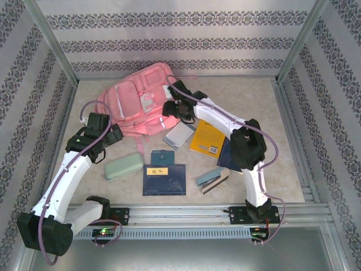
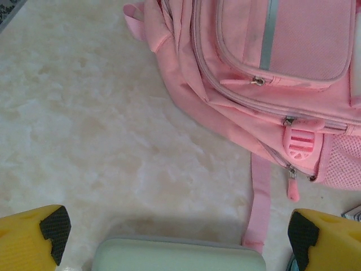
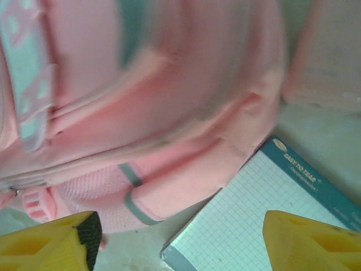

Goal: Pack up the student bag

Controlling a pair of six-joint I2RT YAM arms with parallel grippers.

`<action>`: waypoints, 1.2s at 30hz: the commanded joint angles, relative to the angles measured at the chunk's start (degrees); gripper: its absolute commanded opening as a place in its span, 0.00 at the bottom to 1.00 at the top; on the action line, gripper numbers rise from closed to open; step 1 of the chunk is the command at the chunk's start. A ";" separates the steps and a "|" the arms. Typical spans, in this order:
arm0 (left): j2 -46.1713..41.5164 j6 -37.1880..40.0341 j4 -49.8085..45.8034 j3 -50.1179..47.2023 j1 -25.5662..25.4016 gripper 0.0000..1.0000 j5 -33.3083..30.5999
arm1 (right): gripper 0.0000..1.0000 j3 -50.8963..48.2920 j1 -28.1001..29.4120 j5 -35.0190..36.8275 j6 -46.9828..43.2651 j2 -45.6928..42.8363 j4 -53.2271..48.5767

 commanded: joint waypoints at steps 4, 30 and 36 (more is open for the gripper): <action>-2.02 -0.24 1.37 0.23 1.66 1.00 3.94 | 0.58 -12.55 -1.22 -9.12 18.89 -3.67 24.58; -9.15 2.55 2.77 -3.20 1.74 1.00 3.09 | 0.42 -7.34 1.89 3.88 42.49 7.94 31.29; -9.20 2.51 2.99 -3.32 1.70 1.00 2.98 | 0.30 -3.50 0.94 6.60 39.35 10.34 31.12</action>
